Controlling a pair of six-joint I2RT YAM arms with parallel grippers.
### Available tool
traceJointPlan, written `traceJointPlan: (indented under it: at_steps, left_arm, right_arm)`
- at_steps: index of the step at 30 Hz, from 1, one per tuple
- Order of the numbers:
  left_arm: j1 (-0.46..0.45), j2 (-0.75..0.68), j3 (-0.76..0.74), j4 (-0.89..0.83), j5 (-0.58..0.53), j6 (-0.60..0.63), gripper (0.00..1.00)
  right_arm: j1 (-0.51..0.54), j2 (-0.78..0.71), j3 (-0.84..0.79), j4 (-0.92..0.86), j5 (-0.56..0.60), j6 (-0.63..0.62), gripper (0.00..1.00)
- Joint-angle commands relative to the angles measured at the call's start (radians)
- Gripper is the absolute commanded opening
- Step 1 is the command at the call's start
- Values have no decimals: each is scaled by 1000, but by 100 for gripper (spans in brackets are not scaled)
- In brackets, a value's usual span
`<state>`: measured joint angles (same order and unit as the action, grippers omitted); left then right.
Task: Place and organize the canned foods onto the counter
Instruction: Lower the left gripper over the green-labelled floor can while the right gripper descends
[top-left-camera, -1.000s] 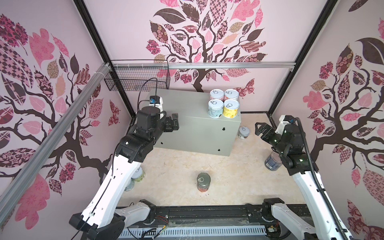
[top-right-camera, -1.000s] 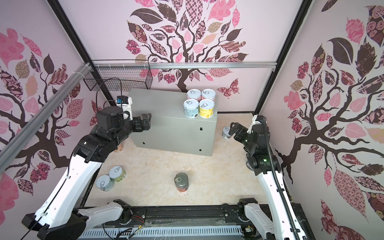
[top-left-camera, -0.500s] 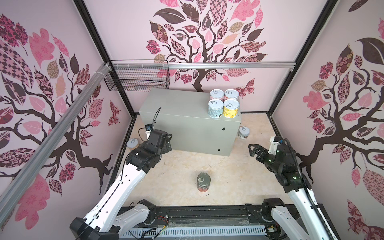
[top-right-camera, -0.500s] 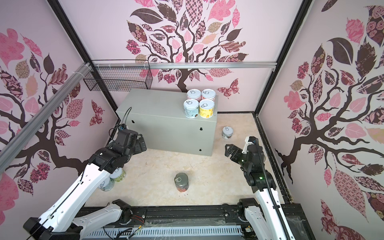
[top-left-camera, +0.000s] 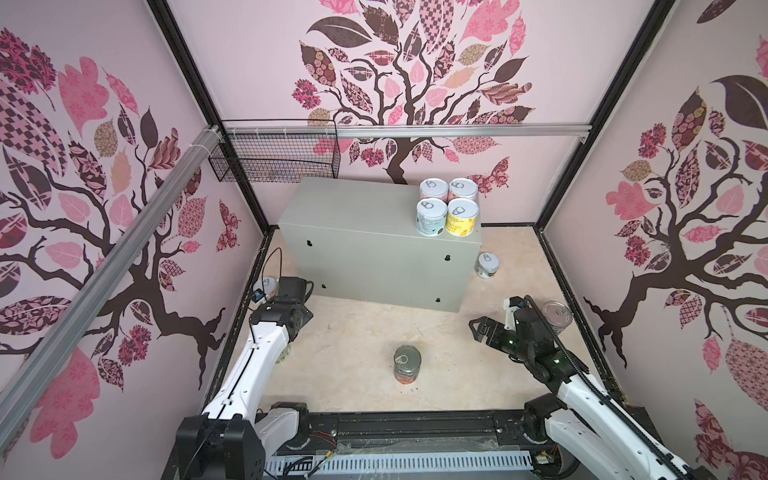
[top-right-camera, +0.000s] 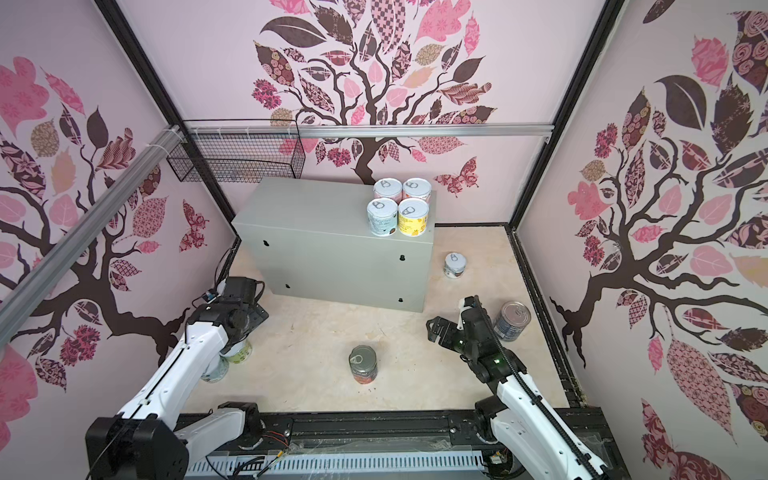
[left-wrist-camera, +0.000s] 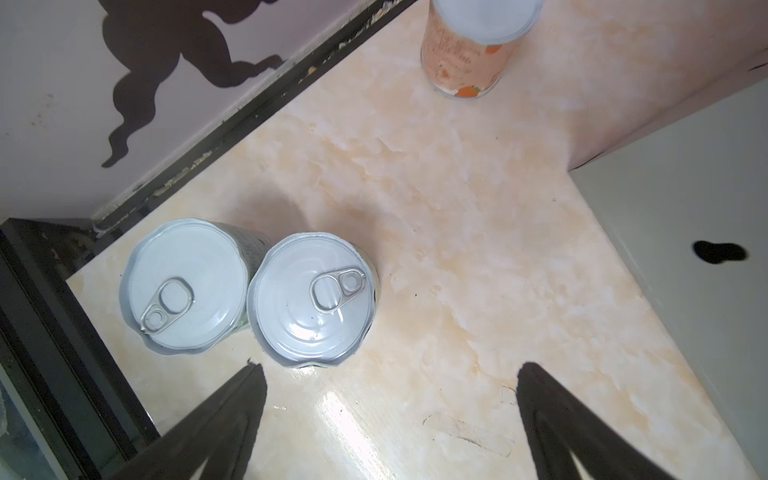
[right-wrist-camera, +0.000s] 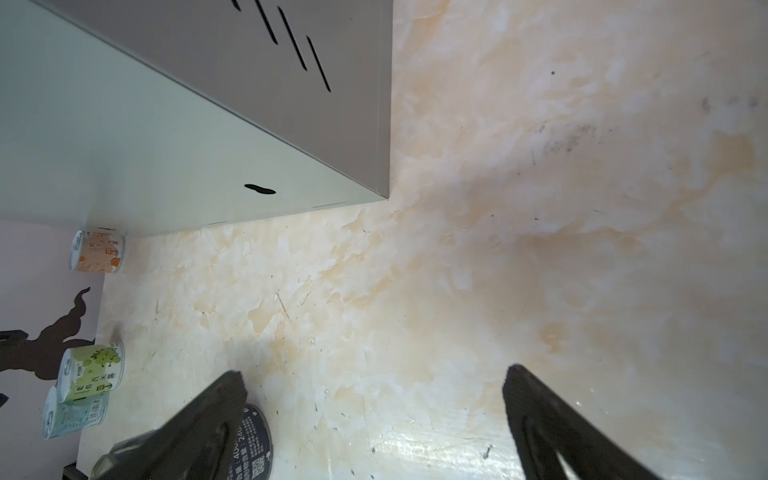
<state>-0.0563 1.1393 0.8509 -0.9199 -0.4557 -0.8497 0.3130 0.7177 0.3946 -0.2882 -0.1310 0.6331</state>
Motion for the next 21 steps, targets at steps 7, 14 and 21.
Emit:
traceJointPlan:
  at_steps: [7,14,21]
  left_arm:
    - [58,149,31,72,-2,-124,98]
    - [231,216,27,118,130,-128,98]
    - [241,258,113,67,97,-101,98]
  right_arm:
    - [9,6,-71,62,12,-18,100]
    - [9,44,-96,104,4,-37,100]
    - [10,97,-98,144,-7,-61,100]
